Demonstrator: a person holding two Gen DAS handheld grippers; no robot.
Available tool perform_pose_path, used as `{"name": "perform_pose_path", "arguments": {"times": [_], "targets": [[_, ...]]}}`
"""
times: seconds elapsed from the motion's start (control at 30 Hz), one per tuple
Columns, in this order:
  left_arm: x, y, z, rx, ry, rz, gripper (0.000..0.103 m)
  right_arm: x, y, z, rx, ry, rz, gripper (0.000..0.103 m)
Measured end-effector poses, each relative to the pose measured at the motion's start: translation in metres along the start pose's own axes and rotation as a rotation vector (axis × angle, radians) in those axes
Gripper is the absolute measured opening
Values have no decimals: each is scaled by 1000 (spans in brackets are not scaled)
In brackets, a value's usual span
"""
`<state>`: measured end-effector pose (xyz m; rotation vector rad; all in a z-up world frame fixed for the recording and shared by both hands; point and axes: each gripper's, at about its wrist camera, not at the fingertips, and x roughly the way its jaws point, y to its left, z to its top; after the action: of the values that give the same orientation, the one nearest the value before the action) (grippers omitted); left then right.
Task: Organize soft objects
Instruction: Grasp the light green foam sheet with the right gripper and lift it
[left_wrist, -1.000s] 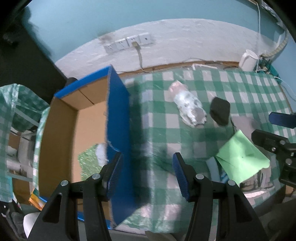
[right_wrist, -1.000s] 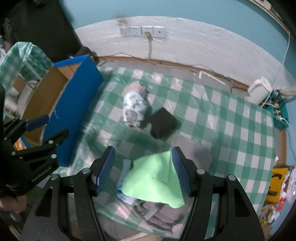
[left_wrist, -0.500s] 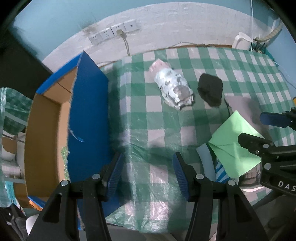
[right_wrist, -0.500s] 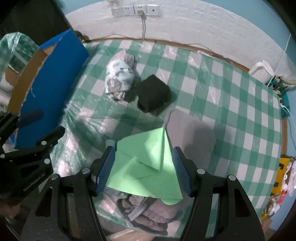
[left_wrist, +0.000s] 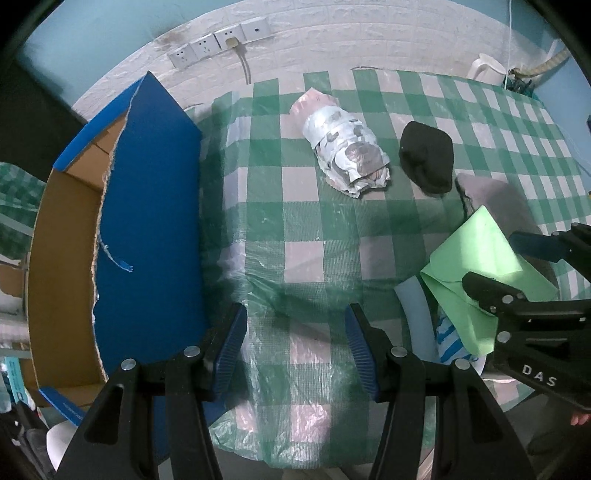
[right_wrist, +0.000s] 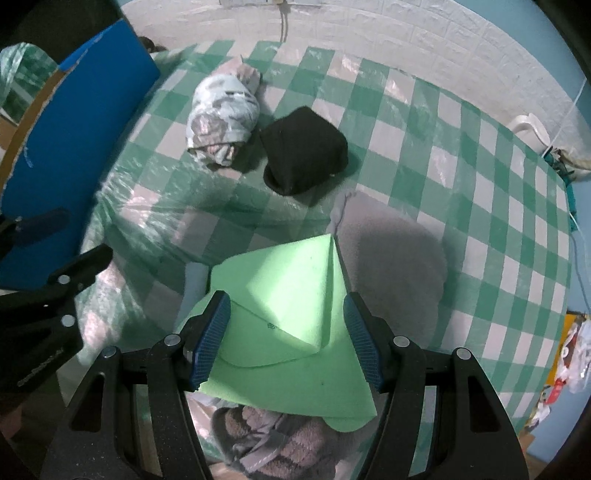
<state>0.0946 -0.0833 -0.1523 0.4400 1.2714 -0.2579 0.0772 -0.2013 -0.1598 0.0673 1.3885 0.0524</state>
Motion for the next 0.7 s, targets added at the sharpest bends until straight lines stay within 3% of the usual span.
{"name": "perform_pose_path", "arguments": {"times": [0.13,0.23,0.33,0.43,0.7], "targets": [[2,0,0,1,6,-3,56,6,1,1,-4,-1,11,65],[3,1,1,1,8,-2,56,6,1,1,-15,1,33,46],[3,1,2,0,9,-2,56,6,2,1,-22,-3,39,34],[3,2,3,-2,11,-3,56,4,-2,1,0,-10,53,11],[-1,-2,4,7,-5,1,62,-20,-6,-1,5,-69,86,9]]}}
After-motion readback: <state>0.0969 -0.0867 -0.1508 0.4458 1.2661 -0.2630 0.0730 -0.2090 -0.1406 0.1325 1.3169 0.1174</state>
